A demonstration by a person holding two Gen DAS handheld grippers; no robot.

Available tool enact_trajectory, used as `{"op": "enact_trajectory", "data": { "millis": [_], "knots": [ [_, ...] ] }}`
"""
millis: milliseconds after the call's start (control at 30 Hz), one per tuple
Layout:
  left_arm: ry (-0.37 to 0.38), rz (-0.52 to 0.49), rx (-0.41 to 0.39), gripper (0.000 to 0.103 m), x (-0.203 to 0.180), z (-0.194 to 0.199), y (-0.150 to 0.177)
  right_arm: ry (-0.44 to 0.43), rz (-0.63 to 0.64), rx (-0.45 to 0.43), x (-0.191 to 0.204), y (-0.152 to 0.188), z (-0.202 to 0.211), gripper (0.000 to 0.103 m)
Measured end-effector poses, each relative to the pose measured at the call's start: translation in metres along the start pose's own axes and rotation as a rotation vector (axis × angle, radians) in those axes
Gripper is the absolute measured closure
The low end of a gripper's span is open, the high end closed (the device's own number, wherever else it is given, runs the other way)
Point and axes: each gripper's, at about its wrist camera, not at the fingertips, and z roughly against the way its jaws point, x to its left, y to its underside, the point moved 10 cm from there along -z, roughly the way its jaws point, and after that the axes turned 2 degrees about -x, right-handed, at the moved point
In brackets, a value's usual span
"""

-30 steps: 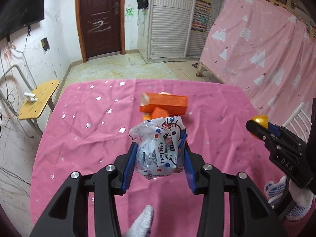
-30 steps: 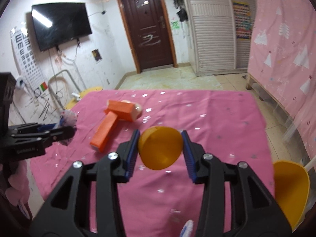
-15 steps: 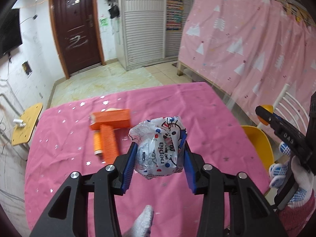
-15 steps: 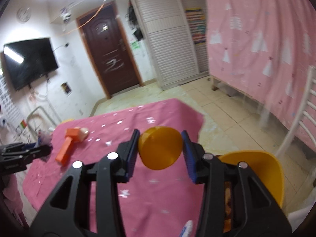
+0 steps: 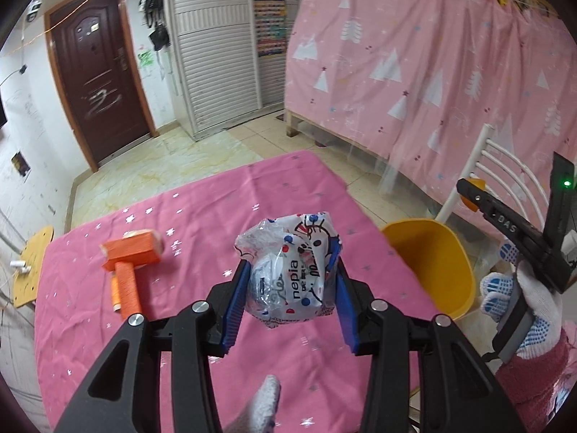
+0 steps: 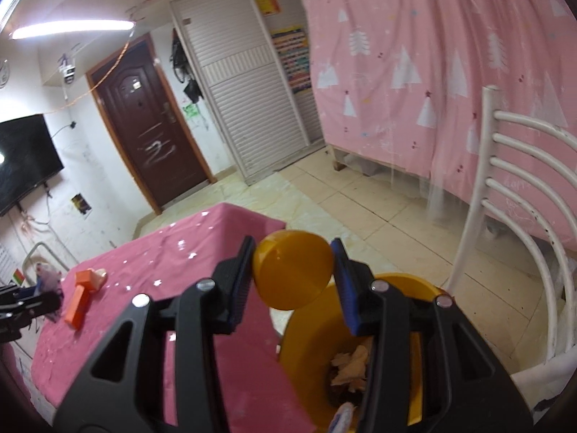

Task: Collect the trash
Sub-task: 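Carry the tissue pack and orange lid to the yellow bin and release both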

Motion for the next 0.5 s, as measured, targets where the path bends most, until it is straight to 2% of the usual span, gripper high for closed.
{"op": "enact_trajectory", "data": {
  "millis": [67,100,200,300,500],
  "knots": [
    [0.013,-0.021,-0.002,0.067,-0.016,-0.001,-0.005,0.025,-0.005,0.0,-0.01,0.0,0.0,0.047],
    [0.022,-0.033,-0.004,0.067,-0.024,-0.001,-0.007,0.042,-0.015,-0.011,-0.017,-0.001,0.001,0.033],
    [0.046,-0.059,-0.012,0.067,-0.044,-0.003,-0.013,0.054,-0.049,-0.037,-0.033,-0.007,0.008,0.031],
    [0.104,-0.066,-0.022,0.067,-0.075,-0.01,-0.025,0.063,-0.091,-0.081,-0.047,-0.016,0.018,0.031],
    [0.194,-0.104,0.031,0.067,-0.135,-0.04,-0.025,0.075,-0.157,-0.153,-0.067,-0.029,0.04,0.031]
  ]
}}
